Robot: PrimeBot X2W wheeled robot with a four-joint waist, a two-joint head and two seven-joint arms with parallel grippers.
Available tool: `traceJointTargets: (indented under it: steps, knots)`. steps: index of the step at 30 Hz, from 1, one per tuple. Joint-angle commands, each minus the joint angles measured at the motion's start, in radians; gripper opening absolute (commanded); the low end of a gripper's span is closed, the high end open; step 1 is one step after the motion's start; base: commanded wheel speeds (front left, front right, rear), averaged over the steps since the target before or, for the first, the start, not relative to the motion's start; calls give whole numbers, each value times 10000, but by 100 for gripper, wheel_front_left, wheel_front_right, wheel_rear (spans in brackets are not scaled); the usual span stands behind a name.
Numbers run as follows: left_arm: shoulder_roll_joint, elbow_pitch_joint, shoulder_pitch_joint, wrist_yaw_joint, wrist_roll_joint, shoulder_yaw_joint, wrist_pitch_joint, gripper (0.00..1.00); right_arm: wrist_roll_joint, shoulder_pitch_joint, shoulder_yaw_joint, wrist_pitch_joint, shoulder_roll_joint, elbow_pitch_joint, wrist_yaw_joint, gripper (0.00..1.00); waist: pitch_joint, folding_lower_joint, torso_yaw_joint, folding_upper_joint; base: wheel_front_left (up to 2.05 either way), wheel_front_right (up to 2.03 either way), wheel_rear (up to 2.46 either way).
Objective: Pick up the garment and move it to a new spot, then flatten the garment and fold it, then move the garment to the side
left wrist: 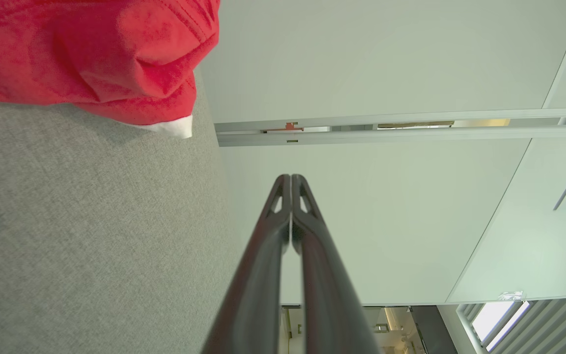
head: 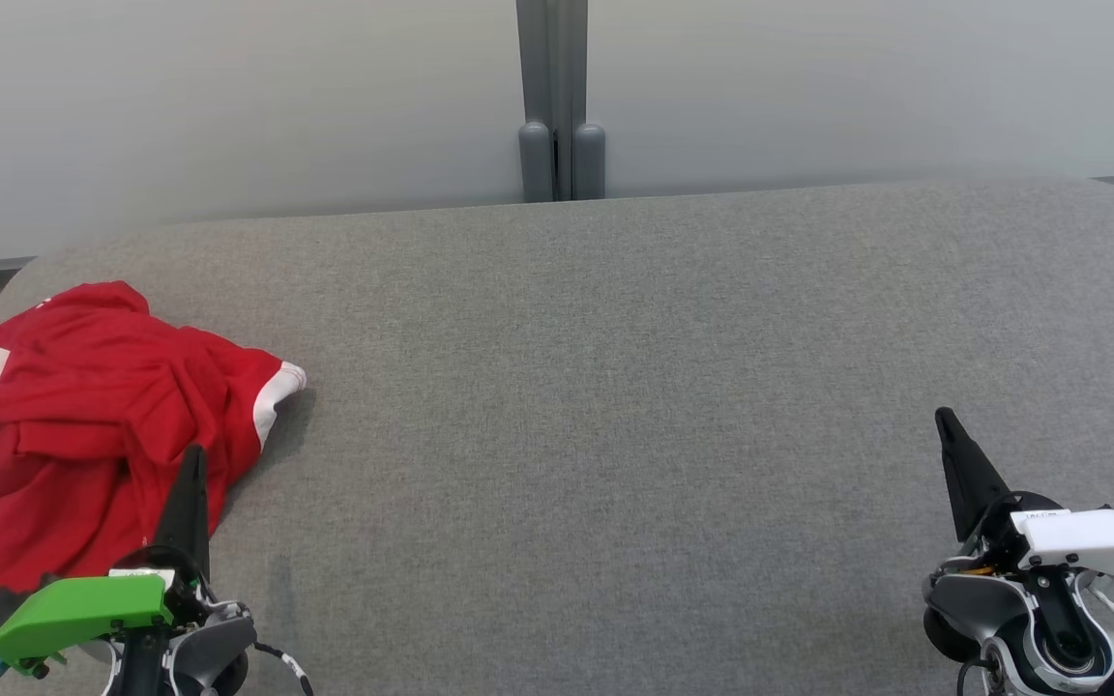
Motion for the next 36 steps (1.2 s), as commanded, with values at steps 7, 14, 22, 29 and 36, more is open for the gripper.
traceJointTargets:
  steps: [7,14,22,29,36]
  knots:
    - [19,10,-117,-36,59,8,15,0,-47,-68,-1,20,-9,10,4,0,0,0,0,0,0,0,0]
    - [19,8,-117,-38,57,9,15,0,-47,-68,-1,20,-9,10,4,0,0,0,0,0,0,0,0]
    - [-23,124,76,4,3,-13,-15,100,0,71,6,-17,31,119,0,100,1,0,0,0,0,0,0]
    - [-76,268,313,11,125,-113,-235,100,-109,301,108,-235,93,194,-2,100,12,0,-2,0,0,0,0]
    - [-66,150,290,8,449,-9,-592,100,-587,264,65,-593,81,39,-1,100,36,0,-2,0,0,0,0]
